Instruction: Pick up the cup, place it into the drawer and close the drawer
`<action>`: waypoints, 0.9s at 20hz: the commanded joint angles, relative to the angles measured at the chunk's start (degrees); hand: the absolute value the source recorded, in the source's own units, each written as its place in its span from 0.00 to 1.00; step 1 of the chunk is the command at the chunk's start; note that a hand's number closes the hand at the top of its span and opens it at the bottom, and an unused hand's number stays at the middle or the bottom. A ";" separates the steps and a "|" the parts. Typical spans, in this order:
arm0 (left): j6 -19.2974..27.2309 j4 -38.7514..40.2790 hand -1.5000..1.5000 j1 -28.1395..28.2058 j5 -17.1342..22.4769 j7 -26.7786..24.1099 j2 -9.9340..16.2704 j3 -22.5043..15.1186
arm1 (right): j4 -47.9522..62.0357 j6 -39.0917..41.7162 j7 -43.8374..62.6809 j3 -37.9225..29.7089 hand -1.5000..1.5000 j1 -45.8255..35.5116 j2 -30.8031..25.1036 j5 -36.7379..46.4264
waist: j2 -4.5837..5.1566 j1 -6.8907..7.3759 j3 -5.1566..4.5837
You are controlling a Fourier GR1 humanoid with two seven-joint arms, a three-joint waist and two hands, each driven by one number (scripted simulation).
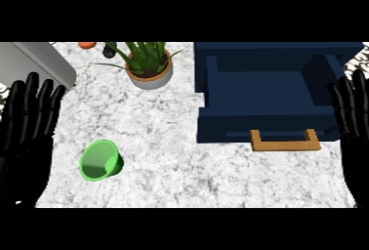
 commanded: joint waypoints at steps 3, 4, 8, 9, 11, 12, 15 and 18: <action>-8.00 -2.77 0.00 4.53 5.94 -1.25 3.19 0.36 | 0.84 -1.15 -1.87 1.97 0.00 1.29 2.83 1.22 | -0.51 0.85 -0.10; -14.12 3.48 0.00 6.04 13.05 -8.01 6.74 6.53 | 0.23 -0.04 -3.16 0.73 0.00 3.14 2.36 -0.90 | -0.45 0.78 -0.15; -12.99 4.89 0.00 9.55 21.71 3.31 4.03 5.08 | 0.84 5.41 6.08 1.95 0.00 1.27 -1.90 -4.52 | -0.28 0.97 -0.21; -14.48 5.26 0.00 10.28 23.80 3.17 5.54 7.18 | 3.30 5.92 6.21 0.73 0.00 0.47 -2.39 -5.54 | -0.29 1.28 -0.17; -15.84 5.39 0.00 8.53 27.77 5.77 8.09 10.29 | 2.00 5.36 5.85 3.53 0.00 2.05 -0.52 -4.03 | -0.45 0.85 -0.12; -15.48 7.88 0.00 6.60 27.73 5.86 7.63 9.95 | 1.46 6.42 9.36 1.41 0.00 -1.26 -2.30 -6.54 | -0.42 0.73 -0.13; -18.60 11.30 0.00 10.29 23.35 -0.32 5.37 8.80 | 7.55 4.34 3.23 4.44 0.00 -1.23 1.35 -1.34 | -0.44 0.89 -0.11; -19.07 16.22 0.00 7.25 24.04 1.61 8.78 12.71 | 11.24 9.09 1.82 -3.45 0.00 -4.14 -2.99 -8.80 | -0.40 0.77 -0.09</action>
